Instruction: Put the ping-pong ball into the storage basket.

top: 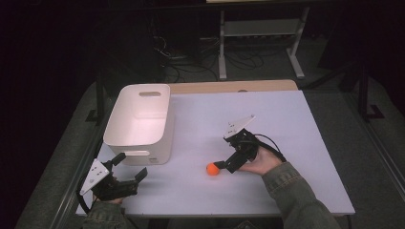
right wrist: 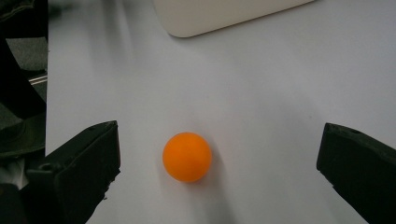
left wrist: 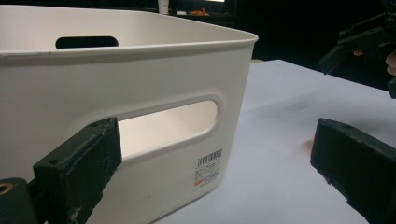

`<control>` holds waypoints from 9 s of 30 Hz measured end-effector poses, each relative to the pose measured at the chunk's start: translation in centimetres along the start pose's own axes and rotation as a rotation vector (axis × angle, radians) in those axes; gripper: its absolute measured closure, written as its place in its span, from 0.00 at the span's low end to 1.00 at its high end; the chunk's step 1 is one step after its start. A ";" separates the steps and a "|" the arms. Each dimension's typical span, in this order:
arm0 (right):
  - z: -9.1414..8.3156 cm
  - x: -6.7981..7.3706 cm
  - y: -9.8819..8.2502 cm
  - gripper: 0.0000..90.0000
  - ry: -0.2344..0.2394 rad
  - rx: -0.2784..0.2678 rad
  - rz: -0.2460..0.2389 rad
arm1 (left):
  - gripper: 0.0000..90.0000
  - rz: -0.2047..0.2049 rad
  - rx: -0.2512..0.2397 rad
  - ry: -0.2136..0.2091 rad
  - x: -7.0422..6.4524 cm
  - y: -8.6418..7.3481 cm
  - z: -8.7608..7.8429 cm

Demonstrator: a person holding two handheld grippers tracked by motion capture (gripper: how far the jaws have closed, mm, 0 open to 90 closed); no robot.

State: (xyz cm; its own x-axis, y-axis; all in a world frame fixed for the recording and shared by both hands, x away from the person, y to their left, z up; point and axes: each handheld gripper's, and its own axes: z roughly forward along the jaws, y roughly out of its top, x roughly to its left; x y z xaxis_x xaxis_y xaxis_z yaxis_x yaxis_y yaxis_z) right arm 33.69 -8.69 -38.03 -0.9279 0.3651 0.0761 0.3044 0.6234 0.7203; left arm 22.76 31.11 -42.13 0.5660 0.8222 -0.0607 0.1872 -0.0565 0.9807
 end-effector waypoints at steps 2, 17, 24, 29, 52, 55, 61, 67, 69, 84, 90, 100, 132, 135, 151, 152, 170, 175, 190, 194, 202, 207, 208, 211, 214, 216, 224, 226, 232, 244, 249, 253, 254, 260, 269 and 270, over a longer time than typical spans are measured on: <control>0.3 0.1 0.1 0.00 0.006 0.006 -0.008 | 0.02 0.000 0.000 0.000 0.0 0.0 0.0; 1.8 0.4 0.2 0.00 0.039 0.044 -0.020 | 0.02 0.000 0.001 -0.003 0.0 0.0 0.0; 3.1 0.5 0.2 0.00 0.065 0.084 -0.032 | 0.02 0.001 0.001 -0.005 0.0 0.0 0.0; 3.5 0.5 0.2 0.00 0.074 0.092 -0.031 | 0.02 0.001 0.001 -0.006 0.0 0.0 0.0; 5.4 0.3 -0.2 0.19 0.128 0.184 -0.072 | 0.02 0.003 0.003 -0.007 0.0 0.0 0.0; 5.6 0.3 -0.3 0.24 0.126 0.191 -0.080 | 0.02 0.003 0.003 -0.008 0.0 0.0 0.0; 5.8 0.4 -0.4 0.34 0.127 0.209 -0.094 | 0.02 0.002 0.003 -0.007 -0.1 0.0 0.0; 6.0 0.5 -0.4 0.42 0.133 0.218 -0.100 | 0.02 0.003 0.003 -0.007 -0.1 0.0 0.0; 6.1 0.5 -0.5 0.47 0.133 0.220 -0.100 | 0.02 0.003 0.004 -0.007 -0.1 0.0 0.0; 6.1 0.6 -0.5 0.55 0.145 0.226 -0.102 | 0.02 0.006 0.010 -0.011 -0.1 0.0 0.0; 5.6 0.6 -0.3 0.55 0.130 0.207 -0.101 | 0.02 0.005 0.008 -0.011 -0.1 0.0 0.0; 4.3 0.0 0.1 0.55 0.131 0.189 -0.078 | 0.02 0.006 0.009 -0.011 -0.1 0.0 0.1; 1.7 -0.1 2.7 0.55 0.114 0.187 -0.115 | 0.02 0.006 0.005 -0.011 -0.1 0.0 0.1; 1.4 -0.1 3.1 0.55 0.112 0.181 -0.117 | 0.02 0.007 0.006 -0.011 -0.1 0.0 0.1; 0.0 -0.2 5.0 0.55 0.083 0.173 -0.141 | 0.02 0.005 0.006 -0.010 -0.1 0.0 0.1; -0.1 -0.2 5.2 0.55 0.080 0.172 -0.145 | 0.02 0.006 0.006 -0.010 -0.1 0.0 0.1; -1.2 -0.5 7.7 0.55 0.065 0.188 -0.176 | 0.02 0.006 0.008 -0.011 -0.1 0.0 0.1; -1.5 -0.8 8.6 0.55 0.071 0.187 -0.185 | 0.02 0.004 0.006 -0.011 -0.1 0.0 0.1; -1.1 -0.6 12.1 0.55 0.096 0.201 -0.248 | 0.02 0.002 0.005 -0.013 0.0 0.0 0.1; -0.9 -0.2 12.9 0.55 0.089 0.217 -0.267 | 0.02 0.002 0.005 -0.013 -0.1 0.0 0.1; -1.2 0.0 14.1 0.55 0.095 0.204 -0.287 | 0.02 0.002 0.005 -0.012 -0.1 0.0 0.1; -1.2 0.1 14.8 0.55 0.109 0.199 -0.289 | 0.02 0.004 0.006 -0.012 -0.1 0.0 0.1; -1.2 0.1 15.0 0.55 0.106 0.198 -0.292 | 0.02 0.004 0.006 -0.012 -0.1 0.0 0.1; -1.3 0.0 15.6 0.55 0.112 0.189 -0.296 | 0.02 0.004 0.006 -0.012 0.0 0.0 0.1; -1.2 0.0 16.1 0.55 0.119 0.185 -0.296 | 0.02 0.005 0.007 -0.012 0.0 0.0 0.1; -1.1 -0.1 16.4 0.55 0.122 0.183 -0.296 | 0.02 0.004 0.006 -0.013 0.0 0.0 0.1; -0.6 -0.4 16.9 0.55 0.133 0.174 -0.292 | 0.02 0.004 0.005 -0.013 0.0 0.0 0.1; -0.4 -0.5 17.0 0.55 0.134 0.175 -0.293 | 0.02 0.004 0.006 -0.013 0.0 0.0 0.1; -0.2 -0.7 17.6 0.55 0.136 0.167 -0.296 | 0.02 0.002 0.005 -0.013 0.0 0.0 0.1; 0.9 -0.5 18.9 0.55 0.148 0.165 -0.314 | 0.02 0.004 0.007 -0.015 0.0 0.0 0.1; 1.2 -0.5 19.4 0.55 0.150 0.161 -0.317 | 0.02 0.003 0.007 -0.015 0.0 0.0 0.1; 1.3 -0.6 19.7 0.55 0.148 0.155 -0.323 | 0.02 0.002 0.008 -0.015 0.0 0.0 0.1; 1.3 -0.6 19.8 0.55 0.148 0.154 -0.322 | 0.02 0.002 0.009 -0.015 0.0 0.0 0.1; 1.6 -0.6 20.5 0.55 0.151 0.144 -0.324 | 0.02 0.001 0.007 -0.018 0.0 0.0 0.1; 2.5 -1.1 21.2 0.55 0.150 0.142 -0.325 | 0.02 0.000 0.006 -0.018 0.0 0.0 0.1; 2.6 -1.2 21.3 0.55 0.152 0.142 -0.320 | 0.02 0.000 0.006 -0.017 0.0 0.0 0.1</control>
State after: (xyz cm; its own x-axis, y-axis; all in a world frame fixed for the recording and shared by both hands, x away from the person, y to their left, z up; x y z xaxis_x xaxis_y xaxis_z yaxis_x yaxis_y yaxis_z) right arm 41.83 5.90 -24.59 -0.9989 0.0366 -0.0286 0.0109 0.7826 0.6225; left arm 22.83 31.11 -42.12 0.5799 0.8122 -0.0643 0.1924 -0.0599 0.9795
